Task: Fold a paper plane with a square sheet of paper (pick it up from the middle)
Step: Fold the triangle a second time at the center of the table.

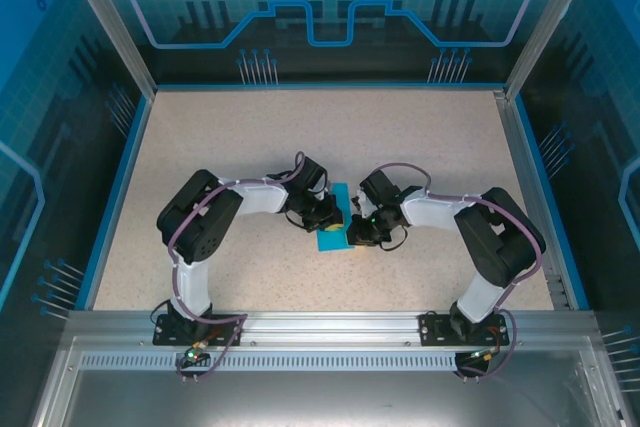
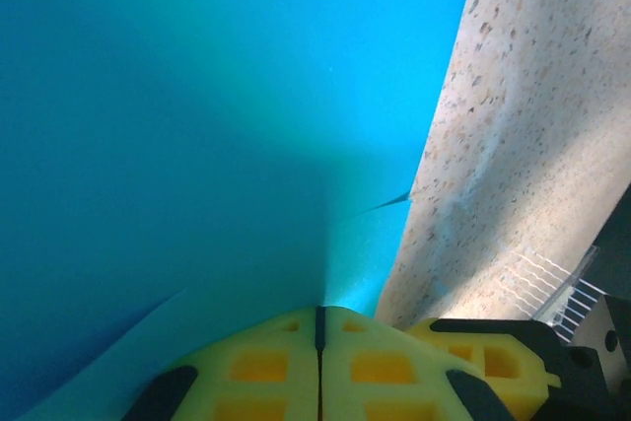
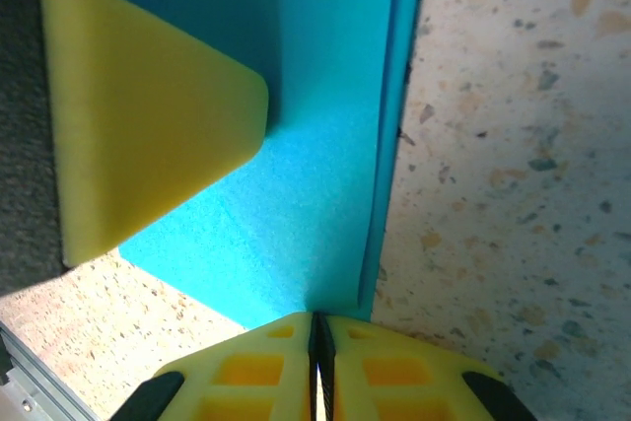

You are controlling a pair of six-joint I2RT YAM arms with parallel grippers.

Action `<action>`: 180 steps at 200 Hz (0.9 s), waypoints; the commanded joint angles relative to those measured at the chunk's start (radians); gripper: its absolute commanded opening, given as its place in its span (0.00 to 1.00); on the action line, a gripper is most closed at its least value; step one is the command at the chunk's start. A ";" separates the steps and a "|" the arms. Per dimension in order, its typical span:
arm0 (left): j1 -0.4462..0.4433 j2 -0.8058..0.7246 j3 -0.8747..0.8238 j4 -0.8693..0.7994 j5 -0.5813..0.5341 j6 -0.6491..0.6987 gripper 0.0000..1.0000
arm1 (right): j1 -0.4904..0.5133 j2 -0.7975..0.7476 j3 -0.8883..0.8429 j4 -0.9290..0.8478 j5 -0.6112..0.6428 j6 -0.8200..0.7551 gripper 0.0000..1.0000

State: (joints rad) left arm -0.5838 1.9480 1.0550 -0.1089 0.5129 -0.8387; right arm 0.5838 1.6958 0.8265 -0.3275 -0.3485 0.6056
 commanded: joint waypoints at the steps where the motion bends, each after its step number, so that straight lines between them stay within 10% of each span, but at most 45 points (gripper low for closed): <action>1: 0.058 0.035 -0.052 0.062 -0.008 0.040 0.07 | -0.016 0.056 -0.035 -0.138 0.081 -0.010 0.12; 180: 0.081 0.071 -0.122 0.142 -0.001 0.064 0.06 | 0.008 0.078 0.132 -0.032 -0.028 0.011 0.14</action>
State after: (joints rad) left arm -0.5262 1.9594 0.9710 0.0784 0.6189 -0.8017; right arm 0.5812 1.7271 0.9482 -0.3290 -0.3740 0.6136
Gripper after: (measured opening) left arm 0.067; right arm 0.139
